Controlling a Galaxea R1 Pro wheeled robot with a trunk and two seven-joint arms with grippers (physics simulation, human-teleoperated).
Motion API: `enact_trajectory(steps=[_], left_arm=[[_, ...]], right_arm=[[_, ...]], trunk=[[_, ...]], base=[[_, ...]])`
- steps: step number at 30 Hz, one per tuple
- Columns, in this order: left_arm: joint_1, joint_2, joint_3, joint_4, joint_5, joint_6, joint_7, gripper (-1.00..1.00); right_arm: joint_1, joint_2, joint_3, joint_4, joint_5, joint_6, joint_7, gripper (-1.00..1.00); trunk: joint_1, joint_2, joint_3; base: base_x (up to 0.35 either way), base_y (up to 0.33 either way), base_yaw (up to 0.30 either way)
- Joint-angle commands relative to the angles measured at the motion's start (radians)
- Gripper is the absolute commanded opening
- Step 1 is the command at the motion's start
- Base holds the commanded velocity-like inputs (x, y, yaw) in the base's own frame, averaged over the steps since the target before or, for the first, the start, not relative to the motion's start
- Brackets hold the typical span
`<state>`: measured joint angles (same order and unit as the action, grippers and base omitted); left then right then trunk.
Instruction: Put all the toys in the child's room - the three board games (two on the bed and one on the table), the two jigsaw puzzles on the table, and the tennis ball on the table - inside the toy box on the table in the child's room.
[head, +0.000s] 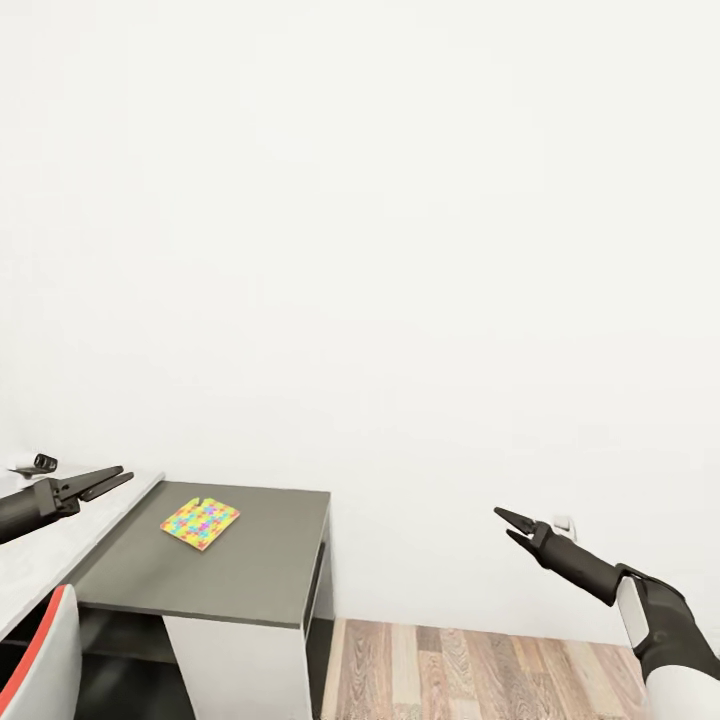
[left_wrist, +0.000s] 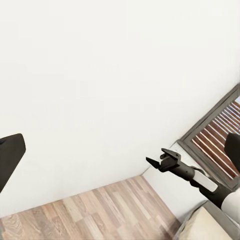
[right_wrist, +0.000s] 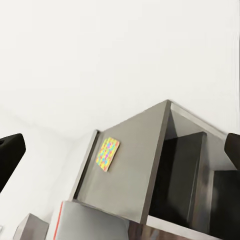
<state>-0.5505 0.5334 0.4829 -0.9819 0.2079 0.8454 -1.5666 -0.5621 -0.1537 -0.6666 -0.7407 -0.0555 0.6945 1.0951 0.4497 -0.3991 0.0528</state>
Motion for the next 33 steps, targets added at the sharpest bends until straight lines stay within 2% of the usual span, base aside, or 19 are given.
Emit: enact_trajectory(steps=[1,11,24,33], left_arm=[[0.0,0.0,0.001,0.0,-0.001,0.011,-0.004,1.0],[0.0,0.0,0.003,0.001,-0.004,0.011,-0.004,1.0],[0.0,0.0,0.001,0.002,-0.007,0.011,-0.004,1.0],[0.0,0.0,0.0,0.002,-0.006,0.012,-0.004,1.0]], right_arm=[[-0.001,0.0,-0.002,0.003,-0.003,0.008,0.0,1.0],[-0.002,-0.002,-0.001,0.007,-0.004,0.001,0.003,1.0],[-0.001,-0.001,-0.002,-0.002,-0.009,-0.003,0.006,1.0],[-0.001,-0.001,-0.002,-0.002,-0.008,-0.016,0.006,1.0]], trunk=[[0.0,-0.001,-0.002],[0.0,-0.001,-0.017],[0.0,-0.001,-0.025],[0.0,-0.001,-0.036]], base=[[0.0,0.0,-0.081],[0.0,0.0,-0.127],[0.002,0.006,-0.082],[0.127,0.089,-0.055]])
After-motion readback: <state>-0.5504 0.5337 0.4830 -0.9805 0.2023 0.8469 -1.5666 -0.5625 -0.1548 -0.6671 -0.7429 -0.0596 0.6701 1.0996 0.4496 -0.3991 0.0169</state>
